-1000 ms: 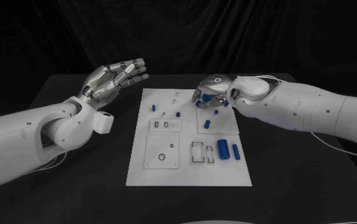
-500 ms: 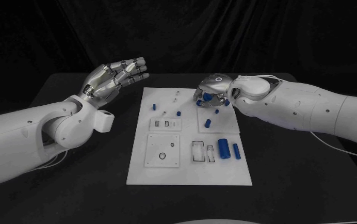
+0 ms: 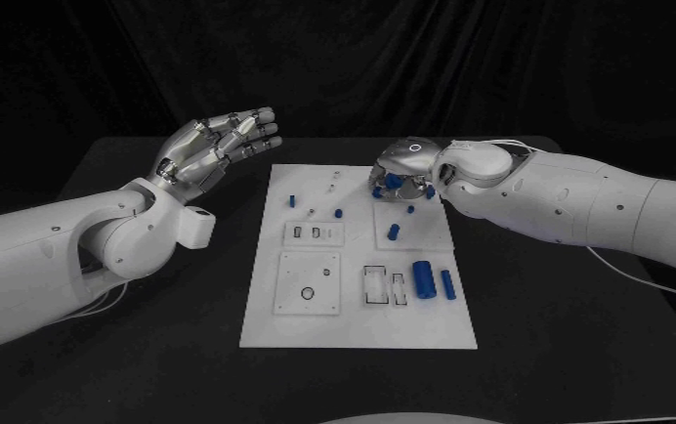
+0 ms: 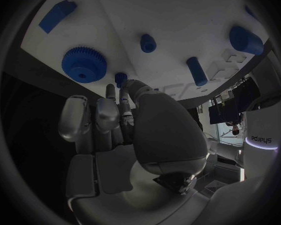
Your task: Assemble the parts on the task board
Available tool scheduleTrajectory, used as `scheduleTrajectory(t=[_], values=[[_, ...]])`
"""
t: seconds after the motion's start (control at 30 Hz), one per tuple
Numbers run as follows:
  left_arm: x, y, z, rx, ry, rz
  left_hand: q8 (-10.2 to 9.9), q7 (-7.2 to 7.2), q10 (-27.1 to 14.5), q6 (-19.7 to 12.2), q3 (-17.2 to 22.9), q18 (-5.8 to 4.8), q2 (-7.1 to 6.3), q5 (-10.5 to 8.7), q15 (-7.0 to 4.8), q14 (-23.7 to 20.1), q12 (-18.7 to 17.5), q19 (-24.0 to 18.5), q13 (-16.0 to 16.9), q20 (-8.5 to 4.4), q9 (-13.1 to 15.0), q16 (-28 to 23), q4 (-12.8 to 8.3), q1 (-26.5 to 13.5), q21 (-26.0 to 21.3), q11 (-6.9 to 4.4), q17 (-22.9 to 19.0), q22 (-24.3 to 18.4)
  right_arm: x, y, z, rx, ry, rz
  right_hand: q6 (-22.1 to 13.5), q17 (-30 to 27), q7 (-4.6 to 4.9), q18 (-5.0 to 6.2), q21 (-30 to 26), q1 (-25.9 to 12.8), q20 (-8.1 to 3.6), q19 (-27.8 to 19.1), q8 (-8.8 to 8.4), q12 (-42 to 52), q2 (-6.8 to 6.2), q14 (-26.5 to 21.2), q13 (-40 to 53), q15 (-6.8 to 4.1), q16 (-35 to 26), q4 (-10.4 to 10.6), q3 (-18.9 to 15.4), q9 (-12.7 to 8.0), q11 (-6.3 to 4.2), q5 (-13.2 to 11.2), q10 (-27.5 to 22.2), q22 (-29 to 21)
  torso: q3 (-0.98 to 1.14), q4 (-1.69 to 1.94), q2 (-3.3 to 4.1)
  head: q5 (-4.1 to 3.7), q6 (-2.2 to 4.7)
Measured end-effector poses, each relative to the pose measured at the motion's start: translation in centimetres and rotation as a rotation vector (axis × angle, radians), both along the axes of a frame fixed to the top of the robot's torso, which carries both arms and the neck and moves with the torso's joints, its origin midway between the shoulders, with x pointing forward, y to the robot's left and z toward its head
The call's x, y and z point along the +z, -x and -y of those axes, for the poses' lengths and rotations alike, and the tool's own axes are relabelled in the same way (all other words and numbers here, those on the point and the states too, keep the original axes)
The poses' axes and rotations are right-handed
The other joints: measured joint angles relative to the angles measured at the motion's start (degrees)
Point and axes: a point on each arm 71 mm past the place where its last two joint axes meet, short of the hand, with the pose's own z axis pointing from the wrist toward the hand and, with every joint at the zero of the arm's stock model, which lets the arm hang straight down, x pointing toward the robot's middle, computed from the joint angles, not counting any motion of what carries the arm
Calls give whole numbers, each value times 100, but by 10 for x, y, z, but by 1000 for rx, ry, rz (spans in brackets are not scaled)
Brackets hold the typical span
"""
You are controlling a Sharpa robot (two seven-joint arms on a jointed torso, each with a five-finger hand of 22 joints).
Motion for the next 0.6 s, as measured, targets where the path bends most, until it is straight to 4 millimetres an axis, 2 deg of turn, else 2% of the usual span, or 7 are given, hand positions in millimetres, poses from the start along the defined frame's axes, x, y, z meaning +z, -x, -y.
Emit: scheduleTrajectory(t=[0.17, 0.33, 0.6], values=[[0, 0, 0, -1, 0, -1, 12, 0, 22, 0, 0, 0, 0, 0, 20, 20, 17, 0, 6, 0, 0, 23, 0, 0, 0, 22, 6, 7, -1, -1, -1, 0, 1, -2, 31, 0, 31, 0, 0, 0, 0, 0, 43, 22, 0, 0, 20, 0, 0, -32, 32, 46, -14, 0, 14, 12, -1, 0, -1, 0, -16], [0, 0, 1, -3, -1, -2, 11, 0, 22, 0, 16, 0, 0, 0, 0, 41, 17, 20, 6, 20, 0, 53, 15, 0, 0, 22, 6, 7, -4, -1, -1, -1, 5, -9, 31, 0, 31, 0, 0, 0, 0, 0, 45, 40, 0, 0, 28, 0, 0, -45, 45, 73, -5, 0, 31, 17, -1, 2, -2, 5, -31], [0, -1, 0, -4, -2, -5, 33, 0, 42, 0, 47, 0, 0, 0, 41, 83, 72, 41, 11, -1, -1, 93, 16, 0, 21, 42, 12, 7, -6, -1, -1, -2, 8, -17, 9, -17, 9, 0, 0, 0, 0, 0, 45, 45, 0, 0, 52, 0, 0, -87, 87, 106, 3, -49, 38, 23, -1, 3, -2, 24, -53]])
